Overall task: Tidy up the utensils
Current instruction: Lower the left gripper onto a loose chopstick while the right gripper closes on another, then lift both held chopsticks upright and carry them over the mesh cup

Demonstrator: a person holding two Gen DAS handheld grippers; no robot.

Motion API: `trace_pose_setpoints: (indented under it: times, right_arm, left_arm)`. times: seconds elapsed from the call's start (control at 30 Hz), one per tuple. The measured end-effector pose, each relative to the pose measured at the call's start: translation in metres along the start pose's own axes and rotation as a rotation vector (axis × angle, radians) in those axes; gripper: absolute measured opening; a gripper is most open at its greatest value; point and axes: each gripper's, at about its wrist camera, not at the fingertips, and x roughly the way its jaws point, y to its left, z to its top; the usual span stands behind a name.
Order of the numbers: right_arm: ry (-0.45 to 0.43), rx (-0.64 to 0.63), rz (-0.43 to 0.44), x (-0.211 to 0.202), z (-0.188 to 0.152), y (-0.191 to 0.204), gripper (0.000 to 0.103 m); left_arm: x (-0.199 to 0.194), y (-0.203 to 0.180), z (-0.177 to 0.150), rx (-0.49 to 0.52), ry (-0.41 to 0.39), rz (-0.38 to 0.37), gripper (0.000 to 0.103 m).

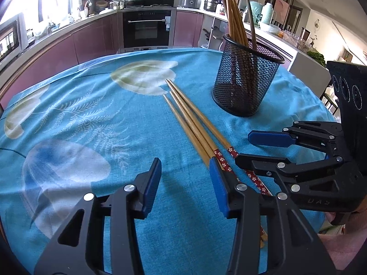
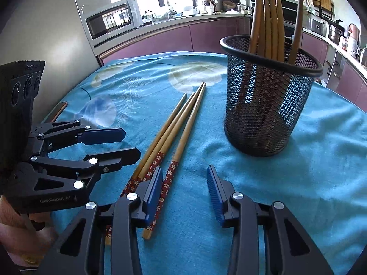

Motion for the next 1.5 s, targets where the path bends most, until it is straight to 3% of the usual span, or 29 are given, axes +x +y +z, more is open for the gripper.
trace_pose_setpoints:
  times: [0.3, 0.57, 0.9, 1.03, 1.17, 1.5]
  right_arm:
    - [0.0, 0.007, -0.003, 0.0, 0.0, -0.003, 0.037]
    - [0.001, -0.012, -0.015, 0.002, 0.001, -0.003, 0.036]
    - [0.015, -0.047, -0.043, 0.02, 0.021, 0.004, 0.036]
    - [0.016, -0.046, -0.053, 0.025, 0.027, 0.004, 0.023]
    - [0.012, -0.007, -0.032, 0.025, 0.028, -0.004, 0.008]
    - [-0.045, 0.078, 0.049, 0.006, 0.022, -0.014, 0.006]
  left_arm:
    - [0.01, -0.007, 0.007, 0.01, 0.023, -0.002, 0.045]
    - [0.014, -0.004, 0.01, 0.006, 0.043, 0.021, 0.026]
    - [0.02, 0.007, 0.018, -0.029, 0.048, 0.022, 0.022]
    - [0.023, 0.01, 0.019, -0.047, 0.045, 0.029, 0.014]
    - [0.023, 0.015, 0.02, -0.075, 0.04, 0.023, 0.012]
    - [0.01, 0.016, 0.017, -0.1, 0.011, -0.005, 0.007]
